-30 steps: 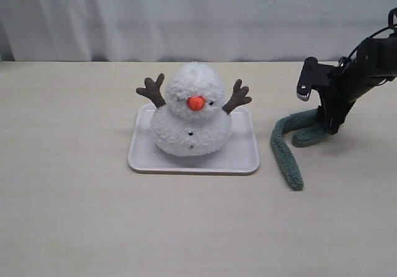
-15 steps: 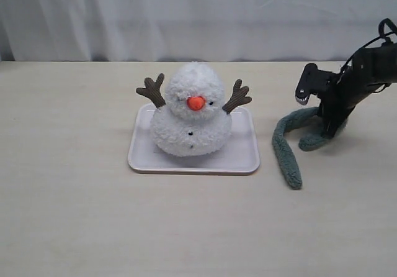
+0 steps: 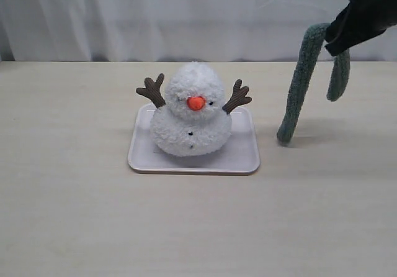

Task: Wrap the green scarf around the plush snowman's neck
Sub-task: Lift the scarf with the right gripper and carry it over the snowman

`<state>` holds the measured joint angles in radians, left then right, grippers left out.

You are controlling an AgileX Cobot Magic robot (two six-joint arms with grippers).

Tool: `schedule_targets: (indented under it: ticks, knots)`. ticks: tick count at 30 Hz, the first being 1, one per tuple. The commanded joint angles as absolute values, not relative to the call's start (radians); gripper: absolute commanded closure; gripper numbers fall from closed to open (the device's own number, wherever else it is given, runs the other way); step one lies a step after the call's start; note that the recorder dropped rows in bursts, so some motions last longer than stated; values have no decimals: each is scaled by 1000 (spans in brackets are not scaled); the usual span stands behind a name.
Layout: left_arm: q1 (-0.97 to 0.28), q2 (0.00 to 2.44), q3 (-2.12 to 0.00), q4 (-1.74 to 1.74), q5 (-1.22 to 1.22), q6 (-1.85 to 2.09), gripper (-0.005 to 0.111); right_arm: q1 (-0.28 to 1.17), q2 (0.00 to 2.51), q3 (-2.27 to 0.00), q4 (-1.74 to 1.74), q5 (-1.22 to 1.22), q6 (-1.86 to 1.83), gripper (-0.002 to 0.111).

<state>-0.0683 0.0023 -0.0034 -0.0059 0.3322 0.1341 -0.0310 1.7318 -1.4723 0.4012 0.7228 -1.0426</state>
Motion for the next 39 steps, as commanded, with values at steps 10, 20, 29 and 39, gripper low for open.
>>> schedule_targets:
  ticks: [10, 20, 29, 39]
  knots:
    - [-65, 0, 0, -9, 323, 134, 107, -32, 1170, -1471, 874, 1083, -1069, 104]
    - [-65, 0, 0, -9, 323, 134, 107, -32, 1059, -1471, 997, 1194, -983, 104]
    - [-65, 0, 0, -9, 323, 134, 107, -32, 1039, -1292, 1122, 1134, -1021, 104]
    - [-65, 0, 0, -9, 323, 134, 107, -21, 1033, -1052, 1208, 982, -1162, 104]
